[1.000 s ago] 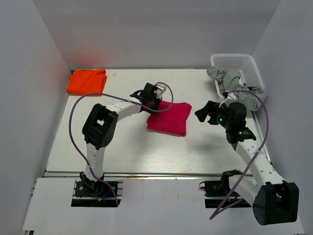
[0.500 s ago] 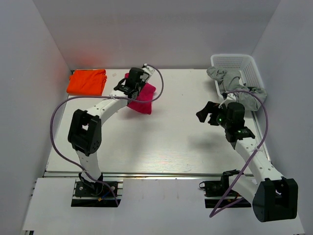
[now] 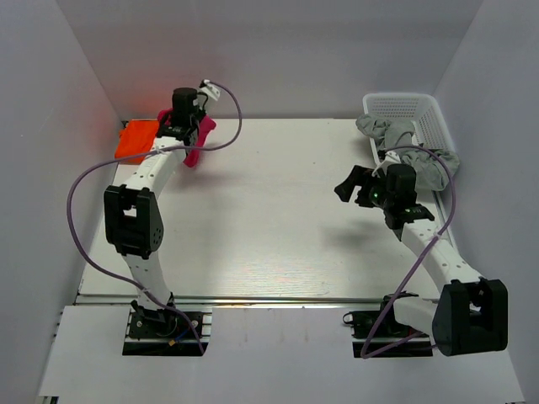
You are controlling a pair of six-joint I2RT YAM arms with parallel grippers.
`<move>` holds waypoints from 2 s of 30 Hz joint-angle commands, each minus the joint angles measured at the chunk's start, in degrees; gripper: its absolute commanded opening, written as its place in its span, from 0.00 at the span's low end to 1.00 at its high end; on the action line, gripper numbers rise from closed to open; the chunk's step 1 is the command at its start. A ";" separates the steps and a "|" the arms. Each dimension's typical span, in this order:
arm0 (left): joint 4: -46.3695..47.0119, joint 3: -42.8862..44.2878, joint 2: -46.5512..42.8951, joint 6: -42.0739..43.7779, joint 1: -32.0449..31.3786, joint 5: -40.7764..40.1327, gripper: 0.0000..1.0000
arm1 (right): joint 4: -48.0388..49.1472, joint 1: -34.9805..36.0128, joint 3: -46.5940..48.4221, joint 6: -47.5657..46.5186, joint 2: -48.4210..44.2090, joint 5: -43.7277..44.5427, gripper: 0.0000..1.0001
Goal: Fold and stack the t-shirts
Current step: Put the neatly folded tshirt into the corner of the board with the left arm
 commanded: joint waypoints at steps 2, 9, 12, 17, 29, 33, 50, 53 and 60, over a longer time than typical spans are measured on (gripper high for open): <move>0.62 10.13 2.37 2.82 3.85 1.68 0.00 | 0.60 -0.25 3.80 -0.76 2.89 -2.05 0.90; -2.56 16.65 6.95 2.21 9.30 5.98 0.00 | -1.60 -0.16 7.14 -0.32 6.94 -4.25 0.90; -2.56 17.26 8.97 2.21 11.50 8.62 0.00 | -1.77 -0.25 8.46 0.03 8.18 -4.78 0.90; -2.12 21.65 14.50 2.21 14.57 8.62 0.00 | -1.95 0.10 9.70 0.47 8.97 -5.22 0.90; 5.61 23.24 21.89 3.26 19.94 7.84 0.00 | -2.83 0.01 11.10 1.79 9.85 -5.39 0.90; 7.54 24.30 23.30 2.65 20.47 5.03 0.49 | -2.74 0.10 11.72 2.31 11.08 -5.74 0.90; -3.87 29.48 19.62 -21.42 21.61 16.06 1.00 | -0.28 0.10 11.02 3.37 12.40 -9.17 0.90; -5.28 27.91 17.77 -27.57 21.61 25.21 1.00 | -0.10 0.19 10.23 3.02 11.44 -10.05 0.90; -4.76 18.16 8.02 -38.30 19.33 34.63 1.00 | -0.10 0.19 7.24 1.09 7.66 -8.56 0.90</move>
